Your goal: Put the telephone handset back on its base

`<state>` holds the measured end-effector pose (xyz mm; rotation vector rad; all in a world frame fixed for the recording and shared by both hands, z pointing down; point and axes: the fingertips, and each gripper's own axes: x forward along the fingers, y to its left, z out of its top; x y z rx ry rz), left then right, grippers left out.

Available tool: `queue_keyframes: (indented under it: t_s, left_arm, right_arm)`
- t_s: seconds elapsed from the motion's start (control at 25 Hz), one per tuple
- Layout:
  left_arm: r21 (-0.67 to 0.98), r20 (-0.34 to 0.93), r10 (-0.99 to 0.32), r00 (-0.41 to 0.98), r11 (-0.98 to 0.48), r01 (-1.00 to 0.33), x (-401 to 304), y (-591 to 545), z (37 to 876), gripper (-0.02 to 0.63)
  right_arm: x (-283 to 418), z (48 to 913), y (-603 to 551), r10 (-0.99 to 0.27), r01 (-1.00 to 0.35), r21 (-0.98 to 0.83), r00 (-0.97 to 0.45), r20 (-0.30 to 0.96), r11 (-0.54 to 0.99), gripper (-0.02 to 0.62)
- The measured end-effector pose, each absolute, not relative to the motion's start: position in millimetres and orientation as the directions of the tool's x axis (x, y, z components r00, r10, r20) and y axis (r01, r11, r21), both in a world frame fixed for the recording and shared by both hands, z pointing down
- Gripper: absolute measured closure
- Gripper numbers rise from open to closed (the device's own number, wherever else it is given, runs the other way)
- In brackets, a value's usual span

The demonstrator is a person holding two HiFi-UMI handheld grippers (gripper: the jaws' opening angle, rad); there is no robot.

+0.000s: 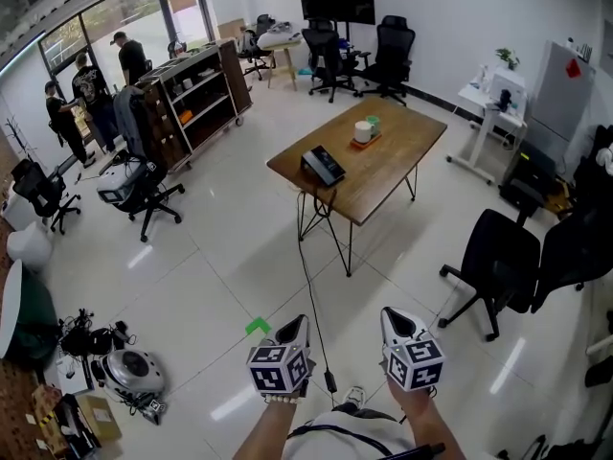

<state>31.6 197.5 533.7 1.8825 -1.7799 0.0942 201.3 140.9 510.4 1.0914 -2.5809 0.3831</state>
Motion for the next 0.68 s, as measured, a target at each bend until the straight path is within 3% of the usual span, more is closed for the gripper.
queue_keyframes:
  t_s: [0.68]
  left_arm:
    - [0.354, 0.4, -0.905, 0.144, 0.007, -0.935, 26.7, 221.9, 529.4, 0.604]
  right_arm:
    - [188.0, 504.9, 172.3, -0.642, -0.725, -0.116, -0.662, 0.388, 0.678, 0.593]
